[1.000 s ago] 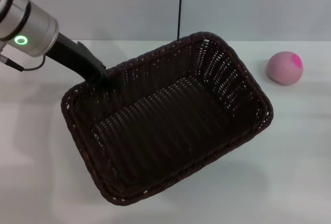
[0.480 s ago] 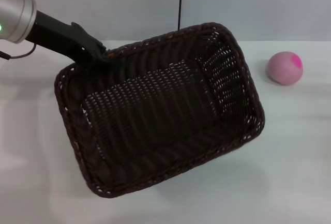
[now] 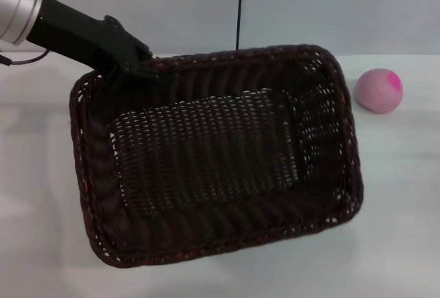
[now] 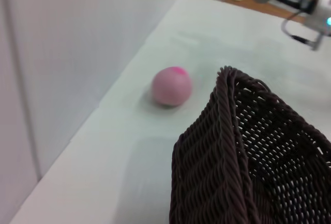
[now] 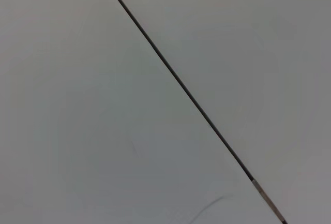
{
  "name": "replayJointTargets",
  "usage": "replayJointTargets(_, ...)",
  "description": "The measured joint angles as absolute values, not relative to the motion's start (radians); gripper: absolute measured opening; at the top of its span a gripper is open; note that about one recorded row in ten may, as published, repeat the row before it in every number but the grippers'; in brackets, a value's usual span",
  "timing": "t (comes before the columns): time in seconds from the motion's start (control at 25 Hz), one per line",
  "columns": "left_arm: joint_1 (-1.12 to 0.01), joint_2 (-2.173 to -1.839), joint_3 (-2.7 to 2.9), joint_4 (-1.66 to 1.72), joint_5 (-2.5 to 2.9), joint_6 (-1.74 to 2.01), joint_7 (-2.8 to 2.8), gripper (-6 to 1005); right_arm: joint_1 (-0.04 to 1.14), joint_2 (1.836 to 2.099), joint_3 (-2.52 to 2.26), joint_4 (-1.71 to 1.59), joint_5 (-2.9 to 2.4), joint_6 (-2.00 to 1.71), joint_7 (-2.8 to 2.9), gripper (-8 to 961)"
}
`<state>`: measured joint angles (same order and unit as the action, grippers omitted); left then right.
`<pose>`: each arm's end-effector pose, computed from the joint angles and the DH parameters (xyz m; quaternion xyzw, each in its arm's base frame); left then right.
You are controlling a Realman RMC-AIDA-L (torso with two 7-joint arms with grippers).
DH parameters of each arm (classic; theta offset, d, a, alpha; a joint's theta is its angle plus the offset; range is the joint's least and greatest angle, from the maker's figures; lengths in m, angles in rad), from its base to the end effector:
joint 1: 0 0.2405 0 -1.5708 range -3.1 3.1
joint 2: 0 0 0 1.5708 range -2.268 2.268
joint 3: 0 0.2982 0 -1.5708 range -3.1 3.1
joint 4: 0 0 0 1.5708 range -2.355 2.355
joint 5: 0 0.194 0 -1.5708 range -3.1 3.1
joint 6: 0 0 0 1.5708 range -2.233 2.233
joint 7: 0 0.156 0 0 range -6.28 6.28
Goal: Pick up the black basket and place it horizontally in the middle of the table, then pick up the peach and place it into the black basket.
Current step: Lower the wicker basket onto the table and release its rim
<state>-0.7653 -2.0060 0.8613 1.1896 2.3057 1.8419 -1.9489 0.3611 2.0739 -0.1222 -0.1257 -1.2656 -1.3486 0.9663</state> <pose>-0.1832 0.3859 0.0361 -0.9855 -0.1565 -0.0105 0.0648 0.3965 0.3134 0.0391 -0.5414 0.4024 0.4973 0.5455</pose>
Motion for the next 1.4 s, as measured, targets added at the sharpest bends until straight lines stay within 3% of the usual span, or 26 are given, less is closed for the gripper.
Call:
replayJointTargets(0.6,-0.875,-2.026,0.881,0.98,2.311,1.796,-1.743,188,0.361,2.074,-0.124,-0.102,-1.266,-1.346,0.966,458)
replayJointTargets(1.4,-0.864,-2.06,0.97,0.948,2.327,1.527,-1.759,187,0.358,2.074,-0.117,-0.099,-1.265,-1.301,0.991,448)
